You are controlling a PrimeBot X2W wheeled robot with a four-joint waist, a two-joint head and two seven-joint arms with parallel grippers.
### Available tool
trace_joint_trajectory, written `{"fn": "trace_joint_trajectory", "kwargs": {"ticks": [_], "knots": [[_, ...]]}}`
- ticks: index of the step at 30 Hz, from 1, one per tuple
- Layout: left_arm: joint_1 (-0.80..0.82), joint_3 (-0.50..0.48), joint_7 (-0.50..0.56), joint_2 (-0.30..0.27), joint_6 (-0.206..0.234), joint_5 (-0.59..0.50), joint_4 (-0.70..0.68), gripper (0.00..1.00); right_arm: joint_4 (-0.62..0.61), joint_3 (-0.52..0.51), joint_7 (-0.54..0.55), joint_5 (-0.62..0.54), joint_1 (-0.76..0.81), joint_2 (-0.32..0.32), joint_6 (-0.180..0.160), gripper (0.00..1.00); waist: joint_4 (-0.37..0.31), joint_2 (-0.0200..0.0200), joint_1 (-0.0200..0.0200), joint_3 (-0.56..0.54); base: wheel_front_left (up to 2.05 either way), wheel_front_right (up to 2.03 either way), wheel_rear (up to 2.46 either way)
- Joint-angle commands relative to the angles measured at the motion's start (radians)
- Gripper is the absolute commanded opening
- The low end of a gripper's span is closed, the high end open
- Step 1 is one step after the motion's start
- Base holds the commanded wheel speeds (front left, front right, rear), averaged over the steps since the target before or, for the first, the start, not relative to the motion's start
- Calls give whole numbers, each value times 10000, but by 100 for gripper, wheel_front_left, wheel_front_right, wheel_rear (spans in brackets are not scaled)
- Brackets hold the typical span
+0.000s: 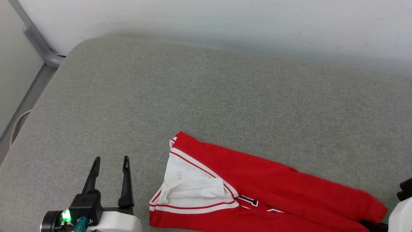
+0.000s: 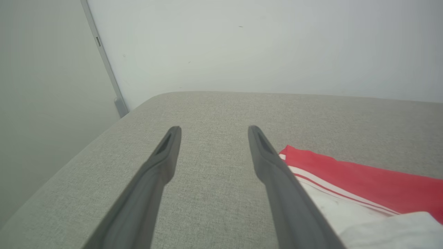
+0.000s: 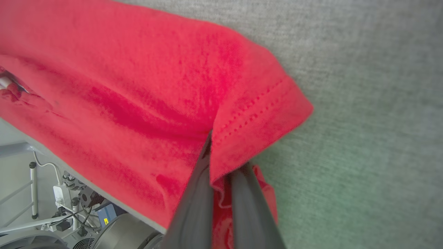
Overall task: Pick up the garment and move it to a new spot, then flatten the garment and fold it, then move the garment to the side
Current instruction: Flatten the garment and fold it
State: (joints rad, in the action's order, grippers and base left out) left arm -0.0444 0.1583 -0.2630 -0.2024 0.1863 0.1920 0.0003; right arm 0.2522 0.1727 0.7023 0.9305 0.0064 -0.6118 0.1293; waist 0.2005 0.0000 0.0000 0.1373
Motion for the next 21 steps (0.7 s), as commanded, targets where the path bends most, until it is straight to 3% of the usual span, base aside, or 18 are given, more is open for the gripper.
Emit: {"fn": "trace_joint_trajectory", "kwargs": {"ticks": [1,12,21], "knots": [[-163,-120,-20,79,-85,-167,-5,100,123,286,-28,89,79,202,23,0,-42,0,0,-46,0,0,0],[-503,-887,-21,616,-643,-1117,-132,100,409,-330,-1035,399,-237,-823,3,0,-279,0,0,-272,0,0,0],[-631,-1046,-21,822,-964,-1541,-113,100,1774,-1312,-1315,-18,-284,-1535,4,0,-337,0,0,-420,0,0,0]]}}
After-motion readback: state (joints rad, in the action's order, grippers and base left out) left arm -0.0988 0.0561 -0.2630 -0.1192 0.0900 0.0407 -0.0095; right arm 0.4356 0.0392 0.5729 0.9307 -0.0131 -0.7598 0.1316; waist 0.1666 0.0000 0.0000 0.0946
